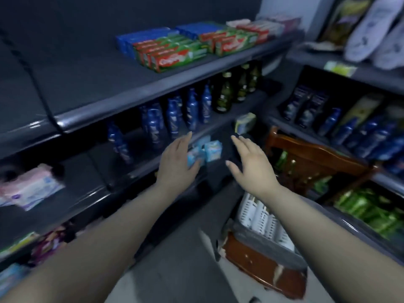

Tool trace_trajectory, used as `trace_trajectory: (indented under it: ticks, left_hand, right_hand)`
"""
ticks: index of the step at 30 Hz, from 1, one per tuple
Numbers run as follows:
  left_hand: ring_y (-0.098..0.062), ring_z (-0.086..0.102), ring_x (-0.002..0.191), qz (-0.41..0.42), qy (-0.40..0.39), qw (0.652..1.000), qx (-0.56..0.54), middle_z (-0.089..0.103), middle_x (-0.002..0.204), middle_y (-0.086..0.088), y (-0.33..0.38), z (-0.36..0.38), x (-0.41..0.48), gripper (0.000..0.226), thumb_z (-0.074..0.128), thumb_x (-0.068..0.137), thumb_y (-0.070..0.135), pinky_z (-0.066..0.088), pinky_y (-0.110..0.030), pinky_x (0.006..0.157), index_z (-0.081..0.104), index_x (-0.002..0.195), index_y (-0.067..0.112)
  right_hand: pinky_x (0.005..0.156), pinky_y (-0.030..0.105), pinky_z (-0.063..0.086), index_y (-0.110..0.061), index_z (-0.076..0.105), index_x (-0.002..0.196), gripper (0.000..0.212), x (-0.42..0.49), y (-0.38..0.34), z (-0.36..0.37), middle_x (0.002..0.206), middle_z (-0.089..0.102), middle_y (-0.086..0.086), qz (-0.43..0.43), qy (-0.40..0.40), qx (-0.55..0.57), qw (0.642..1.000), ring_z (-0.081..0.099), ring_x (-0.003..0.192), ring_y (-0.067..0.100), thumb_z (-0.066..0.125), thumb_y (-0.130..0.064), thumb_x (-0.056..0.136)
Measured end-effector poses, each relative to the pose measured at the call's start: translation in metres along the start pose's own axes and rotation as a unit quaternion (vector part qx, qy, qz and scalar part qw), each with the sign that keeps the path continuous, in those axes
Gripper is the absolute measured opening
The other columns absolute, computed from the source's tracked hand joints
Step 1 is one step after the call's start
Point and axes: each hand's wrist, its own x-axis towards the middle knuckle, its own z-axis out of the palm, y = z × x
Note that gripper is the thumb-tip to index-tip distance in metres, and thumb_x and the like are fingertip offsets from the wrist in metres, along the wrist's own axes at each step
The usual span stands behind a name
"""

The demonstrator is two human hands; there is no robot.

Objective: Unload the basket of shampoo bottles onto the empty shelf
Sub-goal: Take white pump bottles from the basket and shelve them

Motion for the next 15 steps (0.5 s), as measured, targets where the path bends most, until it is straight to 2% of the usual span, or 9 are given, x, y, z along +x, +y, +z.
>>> trace_trajectory:
  ticks: [4, 9, 12, 15]
  left_hand:
    - [-0.027, 0.037, 0.136, 0.011, -0.069, 0.997, -0.017, 0.039, 0.150, -0.010, 0.046, 0.079, 0.006, 0.069, 0.061, 0.092, 0.029, 0.031, -0.036, 0.110, 0.028, 0.150, 0.012]
    - [-0.025, 0.030, 0.141, 0.007, -0.158, 0.987, -0.030, 0.032, 0.155, -0.007, 0.094, 0.176, 0.005, 0.071, 0.060, 0.093, 0.030, 0.027, -0.039, 0.116, 0.022, 0.152, 0.014]
    - [-0.023, 0.028, 0.143, -0.011, -0.206, 0.978, -0.035, 0.029, 0.156, -0.005, 0.113, 0.227, 0.000, 0.072, 0.058, 0.094, 0.030, 0.022, -0.034, 0.115, 0.020, 0.153, 0.016]
    - [-0.023, 0.032, 0.140, -0.023, -0.243, 0.969, -0.039, 0.033, 0.154, -0.006, 0.124, 0.271, -0.007, 0.069, 0.059, 0.094, 0.027, 0.026, -0.031, 0.111, 0.023, 0.152, 0.015]
  right_hand:
    - [0.117, 0.039, 0.020, -0.018, 0.022, 0.152, 0.066, -0.039, 0.089, -0.005, 0.156, 0.026, 0.008, 0.074, -0.009, 0.013, 0.997, 0.020, 0.145, 0.026, 0.051, -0.038, 0.096]
    - [0.117, 0.038, 0.019, -0.017, 0.023, 0.152, 0.065, -0.085, 0.193, -0.004, 0.156, 0.026, 0.008, 0.162, -0.026, 0.032, 0.986, 0.020, 0.145, 0.026, 0.053, -0.032, 0.096]
    - [0.117, 0.039, 0.021, -0.016, 0.026, 0.151, 0.064, -0.108, 0.244, 0.004, 0.155, 0.029, 0.010, 0.207, -0.037, 0.041, 0.977, 0.023, 0.144, 0.027, 0.054, -0.030, 0.096]
    - [0.115, 0.038, 0.021, -0.015, 0.027, 0.150, 0.063, -0.128, 0.284, 0.023, 0.154, 0.030, 0.010, 0.247, -0.058, 0.052, 0.966, 0.024, 0.143, 0.027, 0.054, -0.030, 0.095]
